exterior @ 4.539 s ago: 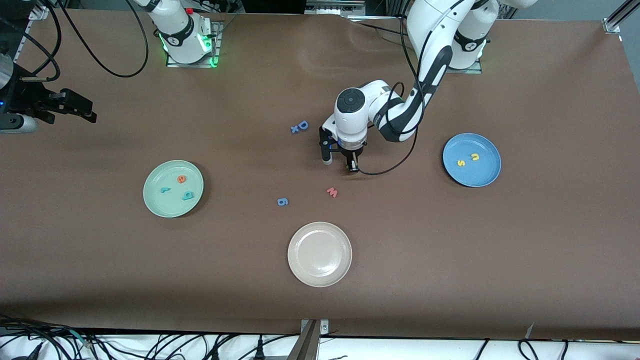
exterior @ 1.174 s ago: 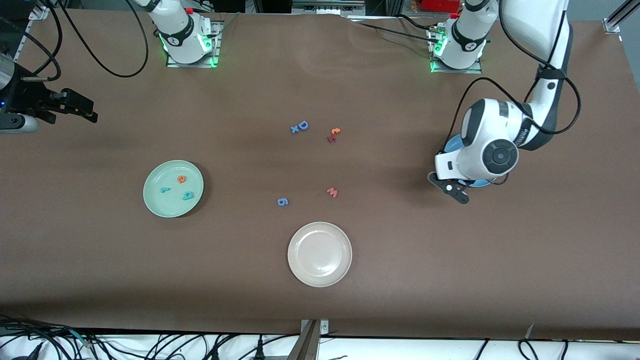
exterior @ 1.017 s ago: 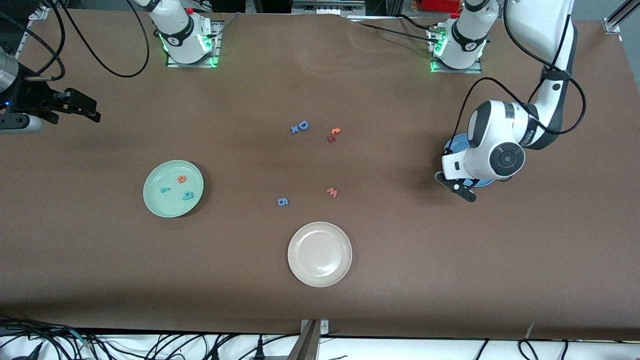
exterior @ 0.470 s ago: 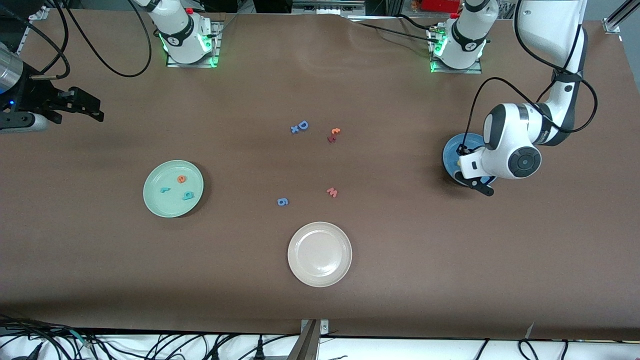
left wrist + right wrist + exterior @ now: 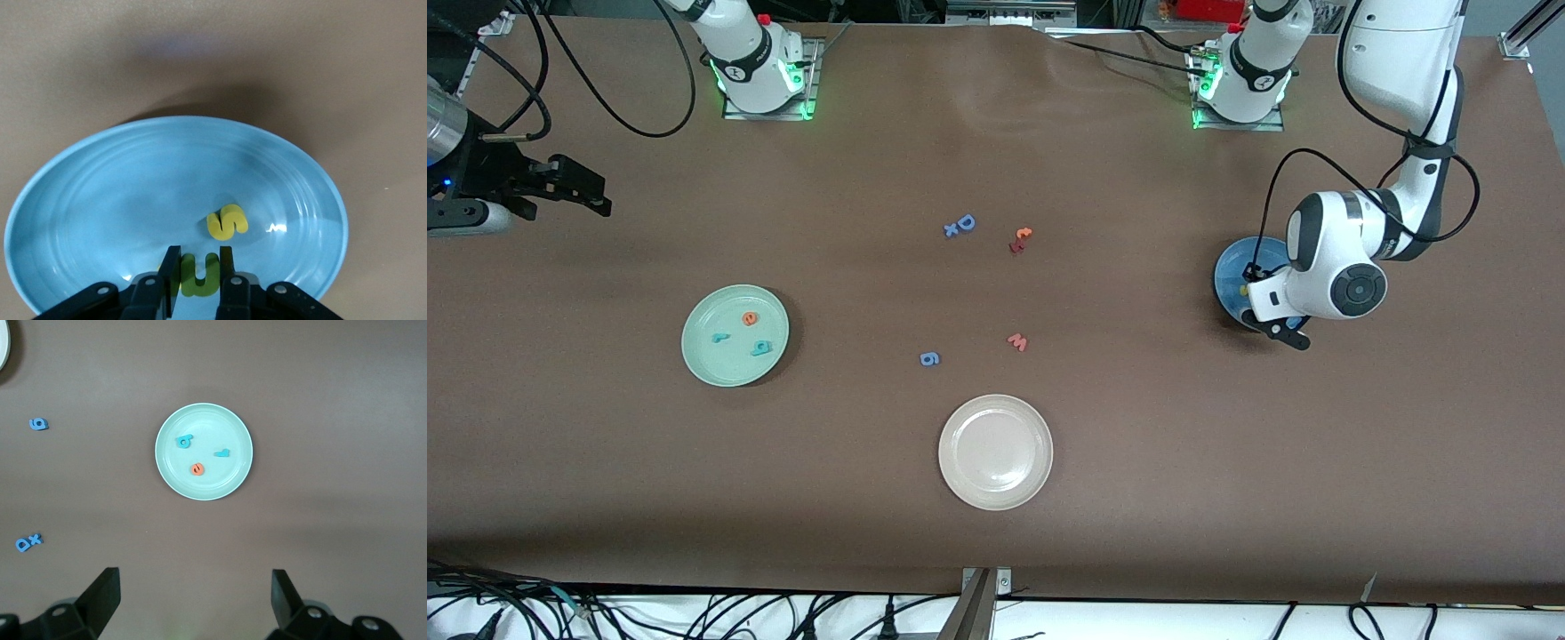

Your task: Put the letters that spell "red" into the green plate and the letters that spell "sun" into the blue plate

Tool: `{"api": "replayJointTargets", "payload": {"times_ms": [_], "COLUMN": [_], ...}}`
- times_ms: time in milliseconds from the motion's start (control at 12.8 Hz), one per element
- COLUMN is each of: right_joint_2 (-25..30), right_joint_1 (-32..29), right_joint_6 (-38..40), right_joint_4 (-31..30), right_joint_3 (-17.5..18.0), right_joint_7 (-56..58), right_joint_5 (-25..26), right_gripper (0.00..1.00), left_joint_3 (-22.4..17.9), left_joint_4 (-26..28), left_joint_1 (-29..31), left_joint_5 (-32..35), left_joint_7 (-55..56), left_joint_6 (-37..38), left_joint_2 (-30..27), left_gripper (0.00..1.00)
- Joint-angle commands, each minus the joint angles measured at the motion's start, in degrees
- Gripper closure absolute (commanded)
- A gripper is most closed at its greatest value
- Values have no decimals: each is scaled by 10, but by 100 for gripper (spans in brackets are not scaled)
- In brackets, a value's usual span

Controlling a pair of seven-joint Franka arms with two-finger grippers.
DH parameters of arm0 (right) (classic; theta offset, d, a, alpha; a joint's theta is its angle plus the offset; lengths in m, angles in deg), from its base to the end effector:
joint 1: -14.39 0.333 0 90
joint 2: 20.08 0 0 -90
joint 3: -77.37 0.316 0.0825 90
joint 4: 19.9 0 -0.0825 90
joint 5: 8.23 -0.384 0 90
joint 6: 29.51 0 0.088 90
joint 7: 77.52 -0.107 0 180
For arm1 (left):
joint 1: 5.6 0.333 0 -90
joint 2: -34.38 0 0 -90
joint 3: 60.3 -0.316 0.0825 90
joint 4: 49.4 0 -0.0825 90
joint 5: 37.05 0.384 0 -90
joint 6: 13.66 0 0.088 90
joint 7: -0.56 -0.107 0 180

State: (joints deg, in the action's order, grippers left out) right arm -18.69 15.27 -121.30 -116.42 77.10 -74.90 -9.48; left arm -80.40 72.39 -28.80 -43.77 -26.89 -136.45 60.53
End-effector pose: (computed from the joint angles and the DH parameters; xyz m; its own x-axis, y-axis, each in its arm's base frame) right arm 0.5462 0.0081 0.5868 0.9968 0.0556 -0.0572 0.0543 -0.9982 -0.0245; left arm 0.5251 -0.0273 0.1784 0.8209 -0.4204 -0.3865 -0.4145 -0.9042 0.1032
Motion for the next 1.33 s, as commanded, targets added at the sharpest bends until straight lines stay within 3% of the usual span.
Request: {"api": "replayJointTargets", "payload": {"times_ms": [0,78,157,235,313,391,470,548,704,939,1174,1252], "right_joint_2": [8,8,8,7,6,7,7,6,6,5,-1,1], "right_joint_1": [-3,-2,-3,-3,-3,-3,-3,-3,-3,-2,-3,-3], "right_joint_6": [-1,-1,-1,-1,-1,-1,-1,-1,1,-4,-4,-1], "right_joint_4": [-2,-2,-2,-2,-2,-2,-2,-2,-2,-2,-2,-2], "right_joint_3": [0,0,-1,-1,-2,-2,-2,-1,-2,0,-2,-2], "right_joint_7": [-1,-1,-1,-1,-1,-1,-1,-2,-2,-2,-2,-3], "right_joint_5": [-5,-5,-5,-5,-6,-6,-6,-6,-6,-7,-10,-10], "right_gripper": [0,0,0,0,0,0,0,0,0,0,0,0], "left_joint_3": [-2,-2,-2,-2,-1,-1,-2,-1,4,73,159,164], "left_joint_4": [0,0,-1,-7,-14,-38,-69,-92,-108,-123,-195,-214], "left_joint_1": [0,0,0,-1,-2,-3,-2,0,1,84,184,189], "left_joint_5": [-18,-17,-17,-16,-14,-9,-4,6,21,26,25,25], "left_joint_7": [-7,-10,-11,-11,-3,-1,-2,-6,-1,15,61,83], "left_joint_6": [-7,-7,-4,1,2,16,46,81,99,106,199,222], "left_joint_2": [2,1,-5,-19,-46,-71,-95,-113,-164,-227,-242,-243], "left_gripper": [39,27,22,23,40,39,29,0,0,0,0,0]}}
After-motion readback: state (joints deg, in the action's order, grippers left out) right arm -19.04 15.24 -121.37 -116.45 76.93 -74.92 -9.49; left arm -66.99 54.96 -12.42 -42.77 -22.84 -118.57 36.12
